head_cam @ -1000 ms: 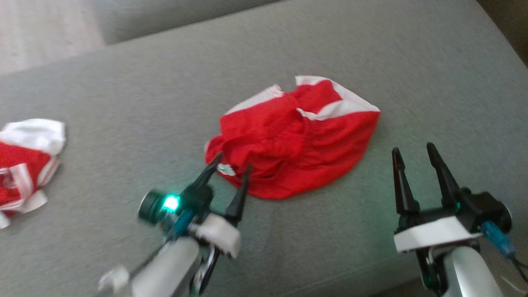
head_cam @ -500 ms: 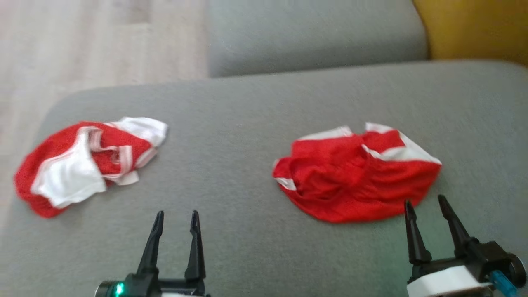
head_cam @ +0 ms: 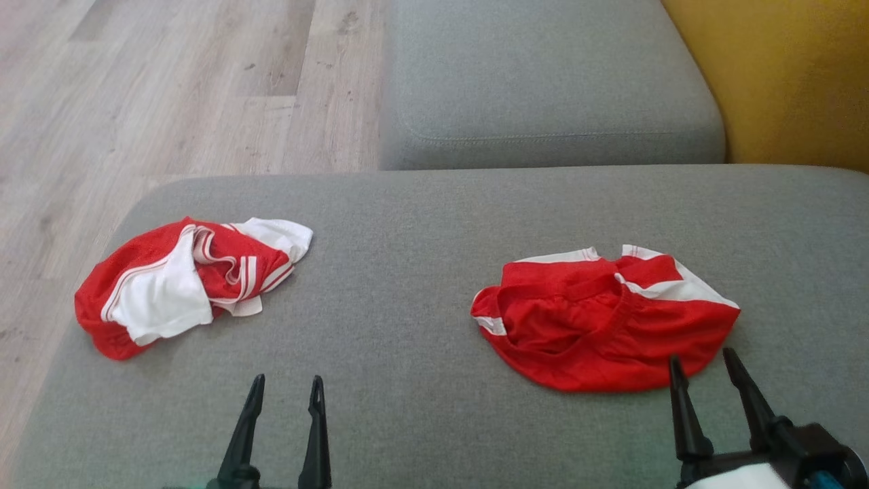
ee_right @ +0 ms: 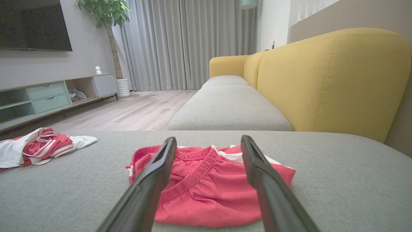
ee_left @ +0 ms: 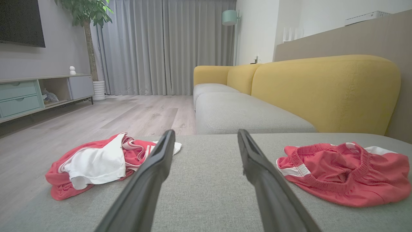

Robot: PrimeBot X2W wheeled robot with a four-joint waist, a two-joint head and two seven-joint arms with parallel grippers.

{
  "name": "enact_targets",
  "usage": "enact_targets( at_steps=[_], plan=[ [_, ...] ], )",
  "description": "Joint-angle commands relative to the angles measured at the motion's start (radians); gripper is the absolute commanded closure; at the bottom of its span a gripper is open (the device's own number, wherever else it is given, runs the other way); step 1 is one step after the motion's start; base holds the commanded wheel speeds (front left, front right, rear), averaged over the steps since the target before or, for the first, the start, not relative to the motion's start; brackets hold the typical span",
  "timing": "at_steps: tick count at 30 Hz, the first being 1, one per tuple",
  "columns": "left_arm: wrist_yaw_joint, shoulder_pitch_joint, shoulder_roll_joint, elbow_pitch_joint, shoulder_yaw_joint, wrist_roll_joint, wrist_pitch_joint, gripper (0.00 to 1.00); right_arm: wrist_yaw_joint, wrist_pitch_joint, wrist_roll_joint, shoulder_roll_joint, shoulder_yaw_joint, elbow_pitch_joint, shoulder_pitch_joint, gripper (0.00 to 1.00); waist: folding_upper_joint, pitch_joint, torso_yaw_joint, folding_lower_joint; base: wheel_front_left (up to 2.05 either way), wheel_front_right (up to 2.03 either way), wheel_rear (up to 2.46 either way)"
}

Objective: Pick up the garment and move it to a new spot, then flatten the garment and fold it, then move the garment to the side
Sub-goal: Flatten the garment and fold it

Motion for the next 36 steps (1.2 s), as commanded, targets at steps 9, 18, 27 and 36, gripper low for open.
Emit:
enact_targets(
  at_steps=[9, 18, 27, 36],
  plan=[
    [0.011, -0.003, -0.013, -0.017, 0.027, -0.024, -0.008, 0.00, -0.001, -0.004, 0.016, -0.007, 0.021, -0.013, -0.010, 0.00, 0.0000, -0.021, -0.013, 0.0001, 0.00, 0.00, 0.00],
    [0.007, 0.005, -0.013, -0.007, 0.021, -0.023, -0.008, 0.00, -0.001, -0.004, 0.010, -0.007, 0.031, -0.013, -0.011, 0.00, 0.0000, -0.029, -0.026, 0.0001, 0.00, 0.00, 0.00],
    [0.010, 0.000, -0.013, 0.007, -0.009, -0.054, -0.008, 0.00, -0.001, -0.004, -0.006, -0.007, 0.048, -0.014, -0.024, 0.00, 0.0000, 0.000, -0.079, 0.0001, 0.00, 0.00, 0.00],
    [-0.054, -0.215, -0.013, 0.097, -0.151, -0.174, -0.008, 0.00, -0.001, -0.004, -0.023, -0.007, 0.090, -0.032, -0.084, 0.00, 0.0000, 0.134, -0.216, 0.0001, 0.00, 0.00, 0.00]
  ],
)
